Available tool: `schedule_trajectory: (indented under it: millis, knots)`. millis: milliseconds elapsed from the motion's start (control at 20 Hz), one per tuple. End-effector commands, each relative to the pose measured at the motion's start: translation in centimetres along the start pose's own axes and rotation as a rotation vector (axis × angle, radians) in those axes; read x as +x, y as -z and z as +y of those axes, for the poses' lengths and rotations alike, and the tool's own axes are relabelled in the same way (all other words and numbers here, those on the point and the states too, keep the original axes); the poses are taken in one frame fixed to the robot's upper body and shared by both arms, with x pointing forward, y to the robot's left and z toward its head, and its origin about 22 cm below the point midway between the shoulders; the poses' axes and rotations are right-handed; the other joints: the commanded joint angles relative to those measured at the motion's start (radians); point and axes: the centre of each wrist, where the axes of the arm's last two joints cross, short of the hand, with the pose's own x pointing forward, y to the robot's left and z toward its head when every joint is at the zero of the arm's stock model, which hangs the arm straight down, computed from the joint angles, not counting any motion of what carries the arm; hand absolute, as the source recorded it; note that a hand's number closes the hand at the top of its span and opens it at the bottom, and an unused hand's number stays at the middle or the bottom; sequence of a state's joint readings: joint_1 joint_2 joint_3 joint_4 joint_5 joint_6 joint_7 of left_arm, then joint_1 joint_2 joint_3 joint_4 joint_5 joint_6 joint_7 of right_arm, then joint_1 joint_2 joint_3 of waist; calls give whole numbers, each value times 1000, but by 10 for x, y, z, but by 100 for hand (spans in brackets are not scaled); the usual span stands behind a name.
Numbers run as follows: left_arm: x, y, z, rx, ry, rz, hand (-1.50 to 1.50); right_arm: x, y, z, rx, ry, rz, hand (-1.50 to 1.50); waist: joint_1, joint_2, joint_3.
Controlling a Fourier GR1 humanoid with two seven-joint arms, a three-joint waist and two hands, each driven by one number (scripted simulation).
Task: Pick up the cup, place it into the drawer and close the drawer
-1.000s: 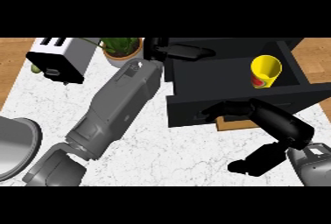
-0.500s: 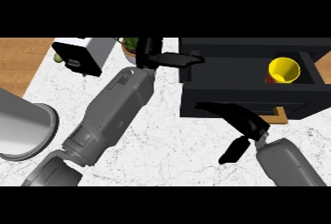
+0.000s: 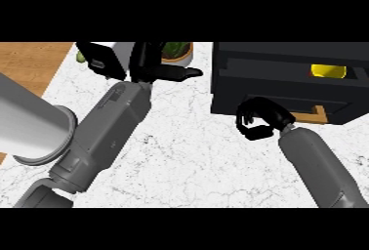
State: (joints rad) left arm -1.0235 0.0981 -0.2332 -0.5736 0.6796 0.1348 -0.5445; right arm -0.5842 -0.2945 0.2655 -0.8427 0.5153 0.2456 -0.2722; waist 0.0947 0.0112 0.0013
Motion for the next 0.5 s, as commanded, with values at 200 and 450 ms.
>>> schedule_trajectory:
  millis: [200, 450]
  knots:
    - [-9, -24, 30, 2, -5, 22, -150, -12, 12, -63, -237, 77, -13, 150, 58, 21, 5]
    - [2, -23, 48, -13, -8, 10, -150, -10, 3, -114, -355, 91, 10, 150, 79, 26, 4]
